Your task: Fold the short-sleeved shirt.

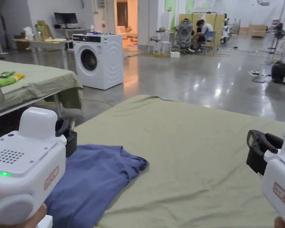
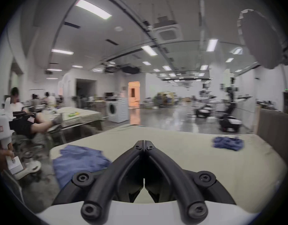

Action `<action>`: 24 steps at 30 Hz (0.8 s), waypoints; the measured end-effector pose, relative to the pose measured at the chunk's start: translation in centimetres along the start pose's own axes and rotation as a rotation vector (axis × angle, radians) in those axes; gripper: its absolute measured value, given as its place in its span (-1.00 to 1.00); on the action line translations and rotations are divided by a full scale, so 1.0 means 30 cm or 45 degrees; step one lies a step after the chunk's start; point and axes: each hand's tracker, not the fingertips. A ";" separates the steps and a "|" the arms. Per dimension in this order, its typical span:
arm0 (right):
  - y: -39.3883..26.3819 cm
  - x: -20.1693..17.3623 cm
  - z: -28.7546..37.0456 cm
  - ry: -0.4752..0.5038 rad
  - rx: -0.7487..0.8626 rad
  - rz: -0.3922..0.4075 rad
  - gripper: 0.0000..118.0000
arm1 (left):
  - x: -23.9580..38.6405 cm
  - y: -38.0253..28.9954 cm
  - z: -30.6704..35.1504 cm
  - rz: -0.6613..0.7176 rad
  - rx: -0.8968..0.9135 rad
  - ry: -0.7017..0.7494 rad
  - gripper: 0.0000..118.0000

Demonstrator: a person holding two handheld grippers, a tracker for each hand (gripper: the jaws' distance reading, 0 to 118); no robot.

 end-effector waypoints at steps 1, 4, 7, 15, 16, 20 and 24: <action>-0.002 -0.068 -0.044 0.078 -0.011 -0.014 -0.97 | -0.059 -0.017 0.023 0.004 -0.023 0.071 -1.00; -0.013 -0.225 -0.147 0.242 -0.062 -0.061 -0.97 | -0.181 -0.062 0.070 0.053 -0.104 0.163 -1.00; -0.032 -0.277 -0.176 0.307 -0.098 -0.099 -0.97 | -0.227 -0.088 0.071 0.011 -0.179 0.170 -1.00; -0.148 -0.263 -0.155 0.287 -0.233 -0.046 -0.97 | -0.185 -0.048 -0.540 0.279 -0.816 -0.433 -1.00; -0.163 -0.269 -0.161 0.278 -0.253 -0.025 -0.97 | -0.160 -0.081 -0.670 0.259 -0.986 -0.473 -1.00; -0.214 -0.266 -0.159 0.303 -0.330 -0.036 -0.97 | -0.070 -0.269 -0.978 0.146 -1.395 -0.293 -1.00; -0.251 -0.247 -0.165 0.294 -0.377 -0.035 -0.97 | -0.031 -0.354 -1.070 0.202 -1.421 -0.349 -1.00</action>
